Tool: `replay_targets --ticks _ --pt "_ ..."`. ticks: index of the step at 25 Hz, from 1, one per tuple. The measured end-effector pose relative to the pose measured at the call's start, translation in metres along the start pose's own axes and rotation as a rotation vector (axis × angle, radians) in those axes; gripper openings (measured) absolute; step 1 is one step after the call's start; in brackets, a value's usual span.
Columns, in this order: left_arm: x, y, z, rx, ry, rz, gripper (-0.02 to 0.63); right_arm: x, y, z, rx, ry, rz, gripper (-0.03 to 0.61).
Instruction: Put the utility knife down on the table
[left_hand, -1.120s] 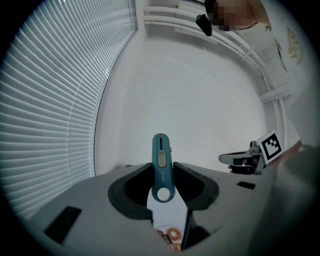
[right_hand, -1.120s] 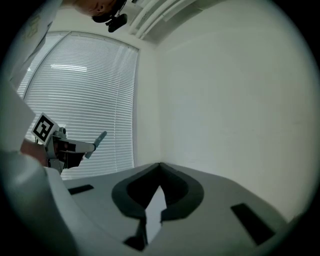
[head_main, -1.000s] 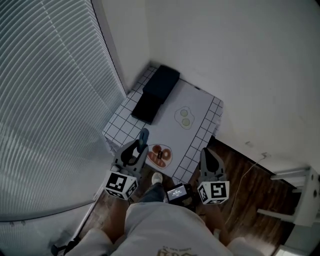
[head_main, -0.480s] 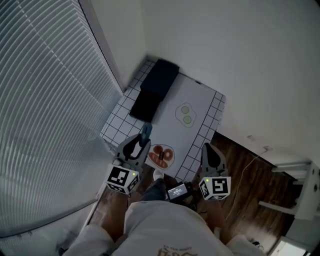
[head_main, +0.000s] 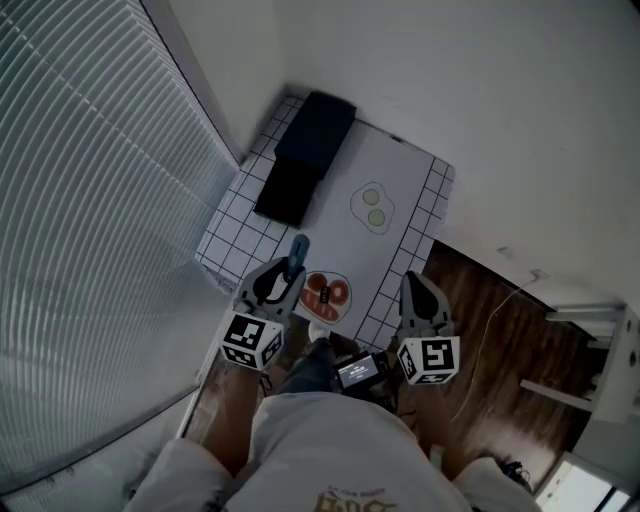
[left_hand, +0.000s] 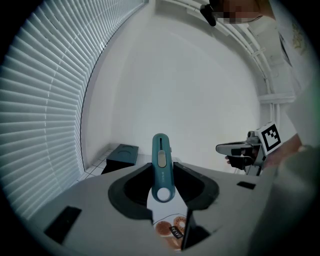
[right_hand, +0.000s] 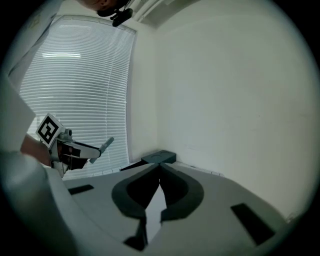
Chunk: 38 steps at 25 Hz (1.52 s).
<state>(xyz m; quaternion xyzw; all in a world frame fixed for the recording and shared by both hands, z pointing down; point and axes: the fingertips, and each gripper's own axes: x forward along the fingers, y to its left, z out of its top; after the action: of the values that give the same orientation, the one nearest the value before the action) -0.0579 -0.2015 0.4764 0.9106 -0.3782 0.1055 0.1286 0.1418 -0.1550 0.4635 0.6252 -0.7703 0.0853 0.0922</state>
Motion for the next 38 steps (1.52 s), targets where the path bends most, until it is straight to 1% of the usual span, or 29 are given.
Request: replay_targets --ticks 5,11,14,22,29,33,38 --pt "0.006 0.006 -0.017 -0.011 0.038 0.001 0.138 0.007 0.003 -0.011 -0.003 0.026 0.005 0.008" --pt "0.019 0.006 -0.046 0.017 0.119 -0.003 0.138 0.015 0.001 -0.026 0.016 0.058 0.017 0.008" --pt "0.029 0.005 -0.063 0.032 0.162 -0.022 0.138 0.021 -0.002 -0.036 0.020 0.078 0.015 0.008" --pt "0.044 0.007 -0.090 0.021 0.229 -0.054 0.139 0.035 -0.005 -0.061 0.022 0.132 0.020 0.008" --pt "0.060 0.006 -0.127 0.030 0.320 -0.088 0.138 0.043 -0.005 -0.081 0.063 0.172 0.016 0.008" --pt "0.069 0.008 -0.149 0.050 0.371 -0.102 0.140 0.050 -0.003 -0.091 0.068 0.193 0.017 0.008" --pt "0.079 0.009 -0.166 0.062 0.449 -0.122 0.140 0.060 0.006 -0.102 0.077 0.216 0.032 0.008"
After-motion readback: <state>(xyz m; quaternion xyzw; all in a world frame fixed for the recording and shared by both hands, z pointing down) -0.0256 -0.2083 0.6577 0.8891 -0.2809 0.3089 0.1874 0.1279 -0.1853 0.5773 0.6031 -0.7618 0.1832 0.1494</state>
